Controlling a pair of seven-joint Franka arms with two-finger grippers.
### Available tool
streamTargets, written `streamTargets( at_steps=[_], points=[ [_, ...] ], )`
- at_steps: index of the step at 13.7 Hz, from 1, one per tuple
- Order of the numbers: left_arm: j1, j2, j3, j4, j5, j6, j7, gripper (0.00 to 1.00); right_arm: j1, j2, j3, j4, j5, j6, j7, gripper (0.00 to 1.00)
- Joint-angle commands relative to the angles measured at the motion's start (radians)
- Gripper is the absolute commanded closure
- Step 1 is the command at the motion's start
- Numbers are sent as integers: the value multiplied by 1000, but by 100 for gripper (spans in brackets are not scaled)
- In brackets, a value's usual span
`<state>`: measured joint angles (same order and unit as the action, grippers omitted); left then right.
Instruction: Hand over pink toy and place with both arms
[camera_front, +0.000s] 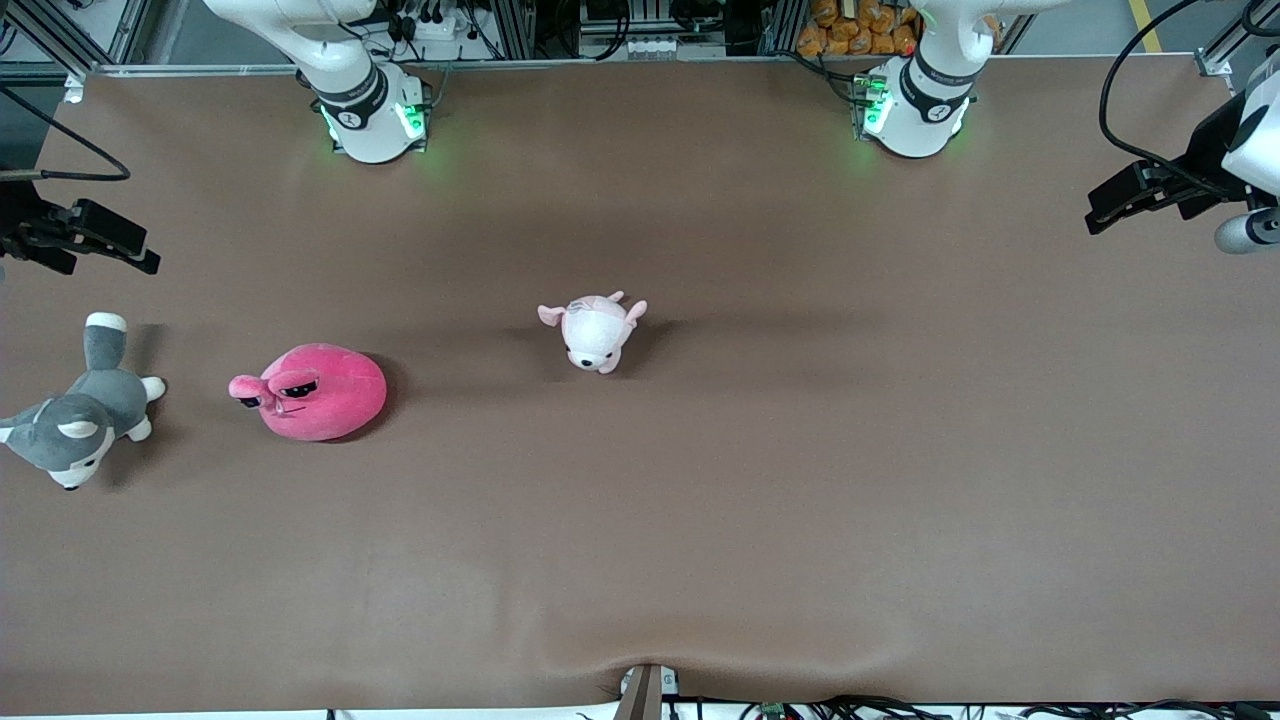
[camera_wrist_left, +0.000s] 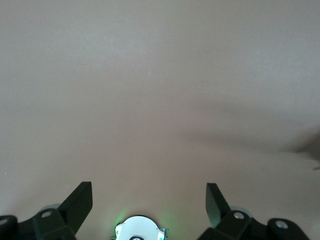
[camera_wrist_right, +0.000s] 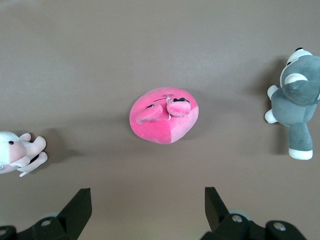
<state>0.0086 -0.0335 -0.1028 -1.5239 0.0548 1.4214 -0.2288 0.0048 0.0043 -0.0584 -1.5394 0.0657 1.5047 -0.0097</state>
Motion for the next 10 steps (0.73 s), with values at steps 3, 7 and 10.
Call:
streamTargets(
  at_steps=[3,7,10],
  points=[
    [-6,14,3,47,-3,-35,19,0,3,-10,2,2,-20,5,13,0],
    [-7,12,2,54,-3,-47,41,0,-8,-10,-3,4,-24,2,11,0],
    [-1,12,3,44,-13,-47,137,0,0,-10,0,4,-58,0,11,0]
  ],
)
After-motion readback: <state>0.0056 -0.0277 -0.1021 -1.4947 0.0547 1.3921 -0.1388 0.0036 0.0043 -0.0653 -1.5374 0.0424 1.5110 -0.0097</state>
